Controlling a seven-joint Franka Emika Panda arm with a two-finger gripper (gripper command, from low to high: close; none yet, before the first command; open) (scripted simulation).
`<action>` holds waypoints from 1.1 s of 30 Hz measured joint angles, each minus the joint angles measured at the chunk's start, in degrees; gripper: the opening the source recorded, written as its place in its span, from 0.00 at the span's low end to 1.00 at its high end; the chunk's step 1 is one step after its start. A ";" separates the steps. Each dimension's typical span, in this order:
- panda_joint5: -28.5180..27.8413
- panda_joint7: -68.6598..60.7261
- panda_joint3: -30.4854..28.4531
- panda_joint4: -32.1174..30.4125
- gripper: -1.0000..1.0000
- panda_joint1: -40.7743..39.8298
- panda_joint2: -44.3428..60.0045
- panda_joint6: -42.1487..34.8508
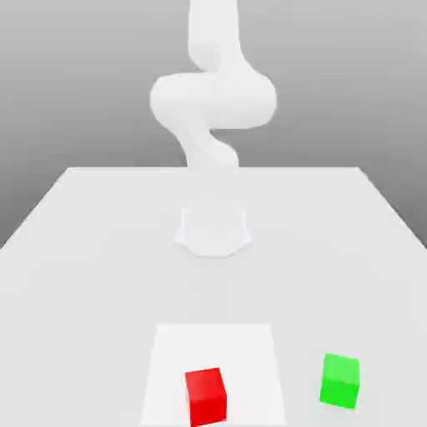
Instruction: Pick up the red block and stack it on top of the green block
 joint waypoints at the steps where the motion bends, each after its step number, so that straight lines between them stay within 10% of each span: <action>1: 0.18 -0.66 -0.33 -0.42 0.50 0.29 2.26 0.88; 29: 3.29 -14.74 -2.62 -8.37 0.50 1.92 60.48 27.21; 30: 3.54 -14.93 -2.38 -8.14 0.00 1.73 62.01 28.48; 33: 3.51 -14.90 -2.37 -8.14 0.00 1.72 62.00 28.45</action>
